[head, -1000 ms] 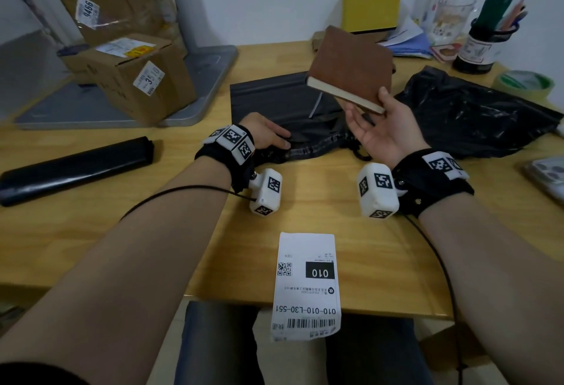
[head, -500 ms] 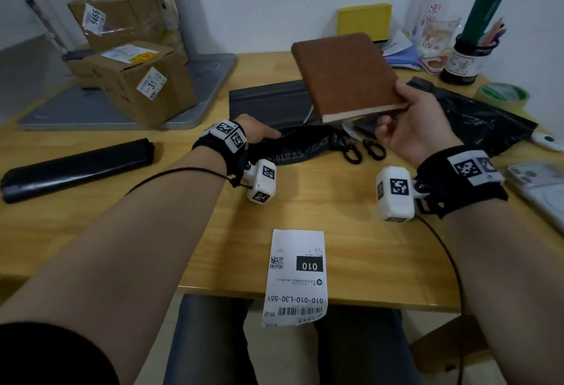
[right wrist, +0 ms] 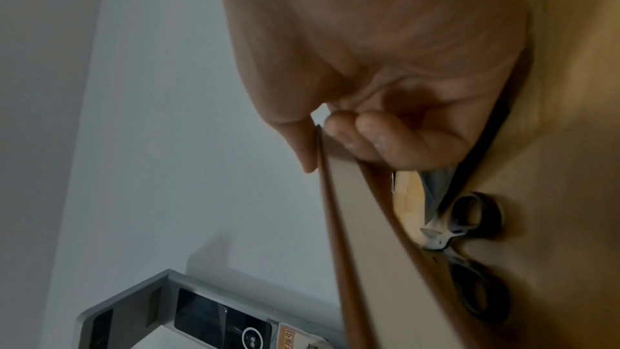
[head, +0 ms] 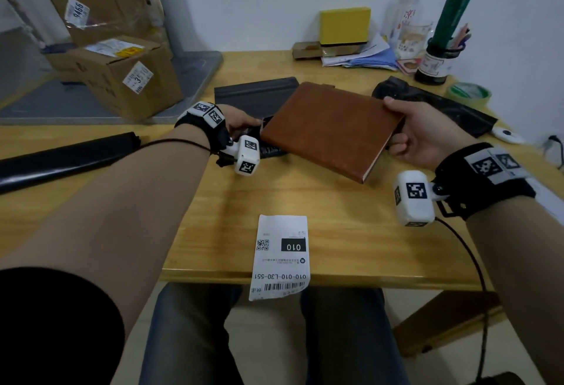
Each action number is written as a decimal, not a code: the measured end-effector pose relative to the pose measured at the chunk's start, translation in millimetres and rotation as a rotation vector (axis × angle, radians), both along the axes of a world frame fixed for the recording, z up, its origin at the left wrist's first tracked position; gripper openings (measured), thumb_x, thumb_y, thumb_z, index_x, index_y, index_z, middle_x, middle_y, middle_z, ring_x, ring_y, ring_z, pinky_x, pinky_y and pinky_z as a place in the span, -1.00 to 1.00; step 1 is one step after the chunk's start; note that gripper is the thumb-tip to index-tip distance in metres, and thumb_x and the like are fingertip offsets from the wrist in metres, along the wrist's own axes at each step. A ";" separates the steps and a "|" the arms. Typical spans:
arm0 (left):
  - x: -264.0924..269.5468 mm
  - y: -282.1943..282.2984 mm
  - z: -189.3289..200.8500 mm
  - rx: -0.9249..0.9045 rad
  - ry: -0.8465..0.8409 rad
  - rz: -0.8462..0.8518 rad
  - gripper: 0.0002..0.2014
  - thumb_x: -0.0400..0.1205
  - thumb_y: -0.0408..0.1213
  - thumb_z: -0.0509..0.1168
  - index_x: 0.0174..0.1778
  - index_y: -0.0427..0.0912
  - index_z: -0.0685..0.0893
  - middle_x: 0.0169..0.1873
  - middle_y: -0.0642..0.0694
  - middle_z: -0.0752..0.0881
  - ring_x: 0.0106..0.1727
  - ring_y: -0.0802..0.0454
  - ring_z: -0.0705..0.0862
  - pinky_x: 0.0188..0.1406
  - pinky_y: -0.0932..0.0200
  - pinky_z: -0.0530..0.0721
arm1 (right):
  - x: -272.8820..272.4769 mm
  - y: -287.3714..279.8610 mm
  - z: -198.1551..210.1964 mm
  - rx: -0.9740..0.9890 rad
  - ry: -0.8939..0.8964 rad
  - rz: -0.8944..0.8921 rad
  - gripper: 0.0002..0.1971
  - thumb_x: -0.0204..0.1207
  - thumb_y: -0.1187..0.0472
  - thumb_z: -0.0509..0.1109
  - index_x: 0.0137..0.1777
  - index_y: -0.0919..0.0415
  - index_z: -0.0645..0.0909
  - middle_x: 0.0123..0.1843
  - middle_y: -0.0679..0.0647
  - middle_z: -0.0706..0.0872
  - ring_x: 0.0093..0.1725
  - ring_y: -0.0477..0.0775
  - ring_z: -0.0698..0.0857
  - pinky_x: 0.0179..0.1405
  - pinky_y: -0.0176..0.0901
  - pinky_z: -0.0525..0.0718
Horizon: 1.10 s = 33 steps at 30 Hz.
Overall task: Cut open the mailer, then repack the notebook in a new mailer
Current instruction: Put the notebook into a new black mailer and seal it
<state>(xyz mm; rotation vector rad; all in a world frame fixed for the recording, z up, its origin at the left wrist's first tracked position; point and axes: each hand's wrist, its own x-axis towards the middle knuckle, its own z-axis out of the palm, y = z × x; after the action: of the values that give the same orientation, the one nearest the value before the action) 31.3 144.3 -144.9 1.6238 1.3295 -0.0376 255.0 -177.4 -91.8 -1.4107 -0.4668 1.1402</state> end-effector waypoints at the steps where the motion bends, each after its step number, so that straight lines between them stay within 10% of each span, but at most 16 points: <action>1: 2.4 6.4 -2.4 -0.011 0.011 -0.002 -0.56 0.27 0.09 0.66 -0.17 -0.15 0.75 -0.09 -0.15 0.71 -0.09 -0.12 0.64 0.15 -0.12 0.59 | -0.6 -1.6 0.1 -0.016 -0.019 0.011 -0.79 0.69 -0.08 0.34 0.08 0.03 0.47 -0.36 -0.05 0.45 -0.58 -0.12 0.24 -0.68 -0.32 0.20; 6: -0.6 -30.0 25.1 -0.012 0.037 -0.056 -0.66 0.50 0.06 0.51 -0.22 -0.17 0.70 -0.24 -0.13 0.69 -0.29 -0.08 0.64 -0.23 0.04 0.62 | -4.2 -3.5 -2.3 -0.092 -0.073 0.071 -0.80 0.68 -0.08 0.36 0.00 0.04 0.54 -0.40 -0.07 0.42 -0.59 -0.12 0.23 -0.68 -0.31 0.19; 15: 1.8 -59.8 44.2 -0.068 -0.087 0.031 -0.72 0.77 -0.13 0.21 -0.13 -0.23 0.68 -0.47 -0.13 0.80 -0.47 -0.05 0.78 -0.19 0.00 0.63 | -11.6 6.0 -10.2 -0.155 -0.002 0.152 -0.79 0.69 -0.07 0.33 -0.06 0.04 0.51 -0.48 -0.10 0.43 -0.58 -0.13 0.17 -0.65 -0.33 0.16; 20: 4.3 -49.4 39.6 0.048 -0.132 0.148 -0.45 0.44 -0.09 0.60 0.30 -0.25 0.68 0.14 -0.21 0.80 0.12 -0.20 0.79 0.13 -0.22 0.73 | -13.3 11.2 -17.5 -0.167 0.103 0.156 -0.74 0.67 -0.07 0.35 -0.15 0.07 0.51 -0.44 -0.08 0.45 -0.64 -0.16 0.20 -0.69 -0.36 0.19; 28: -1.5 -58.5 47.3 0.197 -0.117 0.081 -0.38 0.21 -0.03 0.70 0.15 -0.18 0.76 0.03 -0.10 0.80 0.05 -0.08 0.75 0.04 0.07 0.68 | -17.7 18.1 -15.6 -0.116 0.159 0.025 -0.71 0.66 -0.04 0.38 -0.21 0.05 0.44 -0.36 -0.06 0.53 -0.62 -0.16 0.23 -0.72 -0.36 0.28; 31: 0.4 -51.8 41.2 0.213 -0.106 0.057 -0.21 -0.09 0.07 0.74 0.08 -0.14 0.83 0.04 -0.15 0.83 0.10 -0.17 0.80 0.15 -0.12 0.72 | -26.4 20.2 -16.7 -0.060 0.133 -0.043 -0.72 0.69 0.05 0.38 -0.23 0.06 0.46 -0.50 -0.07 0.51 -0.63 -0.16 0.23 -0.71 -0.37 0.31; 33: 1.1 -62.5 45.7 0.243 -0.128 0.055 -0.38 0.09 0.02 0.74 0.05 -0.11 0.85 0.07 -0.17 0.82 0.15 -0.17 0.78 0.18 -0.12 0.72 | -32.3 22.0 -16.4 -0.039 0.126 -0.065 -0.77 0.69 0.08 0.39 -0.20 0.07 0.51 -0.51 -0.05 0.53 -0.62 -0.15 0.23 -0.70 -0.37 0.34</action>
<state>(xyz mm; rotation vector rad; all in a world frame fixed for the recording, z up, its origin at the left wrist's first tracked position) 32.3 81.8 -99.2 1.7583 1.3182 0.2664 222.6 -155.4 -108.2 -1.3680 -0.3092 1.1833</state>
